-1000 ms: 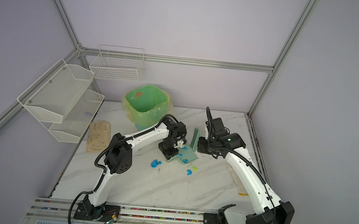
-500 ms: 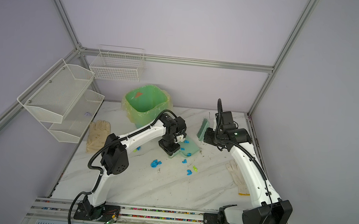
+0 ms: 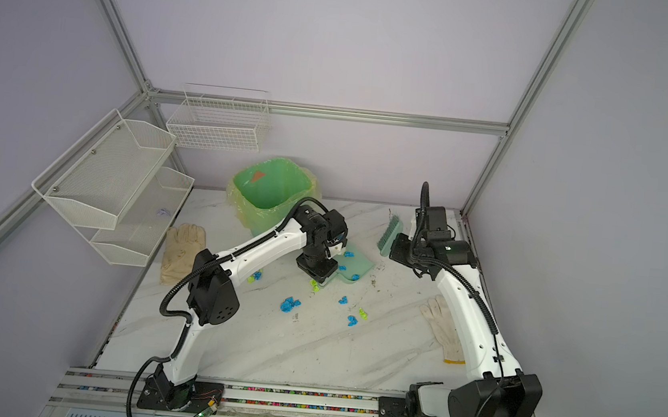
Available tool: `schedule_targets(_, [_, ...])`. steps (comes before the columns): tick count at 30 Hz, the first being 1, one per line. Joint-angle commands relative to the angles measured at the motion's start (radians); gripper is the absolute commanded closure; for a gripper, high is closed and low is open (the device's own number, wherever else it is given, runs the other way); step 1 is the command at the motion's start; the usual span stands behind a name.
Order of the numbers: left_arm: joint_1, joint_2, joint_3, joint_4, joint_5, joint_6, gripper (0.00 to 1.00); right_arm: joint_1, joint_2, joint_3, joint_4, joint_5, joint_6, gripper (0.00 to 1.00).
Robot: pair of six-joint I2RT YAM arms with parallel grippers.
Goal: Sweep away the paper scraps from the table
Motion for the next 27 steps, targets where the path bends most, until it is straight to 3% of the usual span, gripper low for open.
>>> schedule_targets(1, [0.008,-0.05,0.1,0.001,0.065,-0.046,1.0,-0.023,-0.032,-0.013,0.032,0.04,0.008,1.0])
schedule_targets(11, [0.013,-0.104,0.111,0.015,0.077,-0.104,1.0,-0.059,-0.084,-0.112,0.105,0.049,0.023,1.0])
schedule_targets(16, [0.015,-0.123,0.127,0.05,0.162,-0.119,1.0,-0.066,-0.102,-0.125,0.109,0.062,0.009,1.0])
schedule_targets(27, [0.047,-0.156,0.214,0.074,0.134,-0.175,1.0,-0.076,-0.15,-0.14,0.097,0.066,-0.004,1.0])
